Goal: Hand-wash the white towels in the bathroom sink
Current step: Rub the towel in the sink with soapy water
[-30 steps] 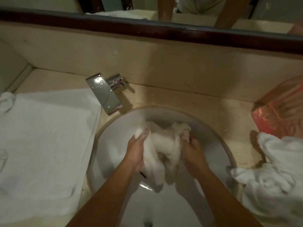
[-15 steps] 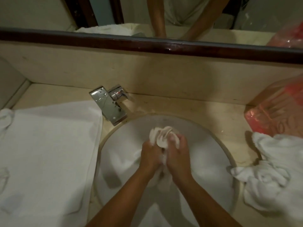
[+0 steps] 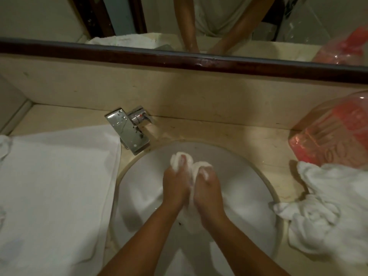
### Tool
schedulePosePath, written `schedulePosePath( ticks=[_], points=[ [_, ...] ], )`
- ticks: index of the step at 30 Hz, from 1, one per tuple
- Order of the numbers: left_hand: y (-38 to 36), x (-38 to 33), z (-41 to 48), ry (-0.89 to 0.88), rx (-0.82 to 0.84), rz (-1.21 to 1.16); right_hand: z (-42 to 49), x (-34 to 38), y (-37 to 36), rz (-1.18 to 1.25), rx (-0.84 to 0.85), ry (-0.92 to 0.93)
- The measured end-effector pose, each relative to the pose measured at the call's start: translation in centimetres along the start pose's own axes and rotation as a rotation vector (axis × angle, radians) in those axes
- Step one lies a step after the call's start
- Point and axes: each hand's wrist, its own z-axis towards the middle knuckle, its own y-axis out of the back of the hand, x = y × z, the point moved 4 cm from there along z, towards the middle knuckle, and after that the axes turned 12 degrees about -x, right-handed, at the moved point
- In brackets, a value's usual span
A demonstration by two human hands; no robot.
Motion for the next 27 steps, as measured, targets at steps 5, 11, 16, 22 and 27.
schedulePosePath(
  ticks=[5,11,16,22,27],
  points=[
    [-0.3,0.6,-3.3,0.033,0.087,-0.023,3.2,-0.1,0.4,-0.004,-0.052,-0.093],
    [0.2,-0.3,-1.0,0.013,0.062,-0.074,-0.7,0.9,0.7,-0.048,0.018,-0.017],
    [-0.5,0.3,-2.0,0.032,0.178,-0.03,3.9,0.0,0.1,-0.011,0.011,-0.145],
    [0.9,3.2,2.2,0.095,0.244,0.135,2.9,-4.0,3.0,-0.014,0.11,-0.257],
    [0.1,8.1,1.7,-0.053,0.255,0.46,2.0,-8.4,3.7,0.084,0.14,-0.426]
  ],
)
